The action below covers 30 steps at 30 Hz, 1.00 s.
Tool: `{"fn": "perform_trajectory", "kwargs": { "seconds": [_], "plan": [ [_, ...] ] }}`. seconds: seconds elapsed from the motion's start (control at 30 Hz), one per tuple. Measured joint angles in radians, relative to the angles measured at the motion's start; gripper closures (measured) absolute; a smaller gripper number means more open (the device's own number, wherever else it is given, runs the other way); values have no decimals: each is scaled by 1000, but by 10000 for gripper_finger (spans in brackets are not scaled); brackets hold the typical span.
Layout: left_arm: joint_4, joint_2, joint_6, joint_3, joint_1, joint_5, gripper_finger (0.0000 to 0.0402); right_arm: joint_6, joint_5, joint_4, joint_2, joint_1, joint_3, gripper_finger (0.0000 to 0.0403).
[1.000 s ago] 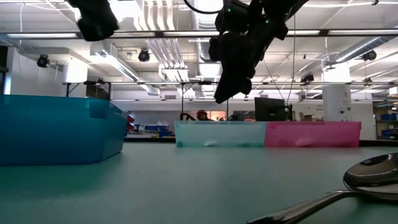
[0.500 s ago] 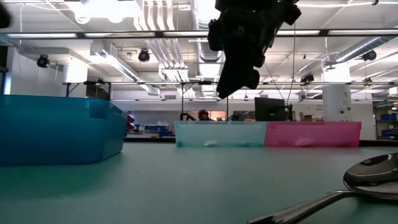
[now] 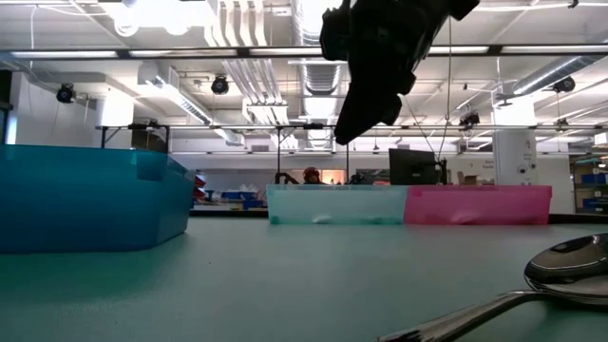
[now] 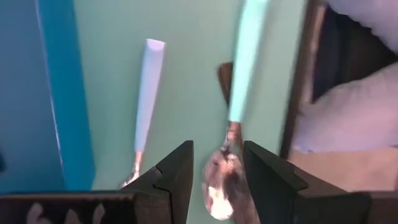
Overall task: Sort silverware by color (type)
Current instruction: Put the bottom blue spoon into the light blue bin
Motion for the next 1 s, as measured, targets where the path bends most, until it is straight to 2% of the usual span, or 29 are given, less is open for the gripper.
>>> {"fn": "perform_trajectory", "kwargs": {
  "seconds": [0.37, 0.63, 1.0],
  "plan": [
    [-4, 131, 74, 0, 8, -45, 278, -21, 1, 4, 0, -1, 0, 320],
    [-4, 173, 74, 0, 50, -160, 278, -21, 0, 8, 0, -2, 1, 316],
    [-15, 213, 105, 0, 54, -160, 278, -21, 0, 8, 0, -2, 2, 328]
  ]
}}
